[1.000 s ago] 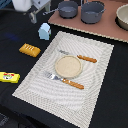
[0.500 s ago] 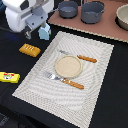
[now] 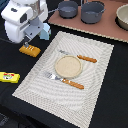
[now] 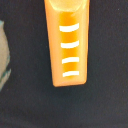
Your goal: Place the bread, butter, and milk from the table onto the serving area.
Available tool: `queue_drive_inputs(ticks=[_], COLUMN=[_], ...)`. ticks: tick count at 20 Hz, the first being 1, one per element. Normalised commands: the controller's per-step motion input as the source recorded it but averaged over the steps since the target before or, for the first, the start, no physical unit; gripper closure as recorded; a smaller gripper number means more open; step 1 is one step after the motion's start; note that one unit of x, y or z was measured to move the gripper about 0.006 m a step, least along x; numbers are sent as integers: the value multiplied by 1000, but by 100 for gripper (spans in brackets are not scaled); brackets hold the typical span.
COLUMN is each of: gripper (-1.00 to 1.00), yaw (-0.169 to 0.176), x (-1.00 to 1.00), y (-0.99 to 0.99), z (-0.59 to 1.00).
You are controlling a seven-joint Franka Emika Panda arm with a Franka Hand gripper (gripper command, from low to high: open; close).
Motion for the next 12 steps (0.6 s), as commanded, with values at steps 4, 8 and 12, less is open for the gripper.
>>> queue_drive_inputs(ticks=[4,8,12], gripper=[-100,-100,-100], yaw=[42,26,18], x=[-110,-81,-209], y=[0,24,63], z=[-444,-433,-364])
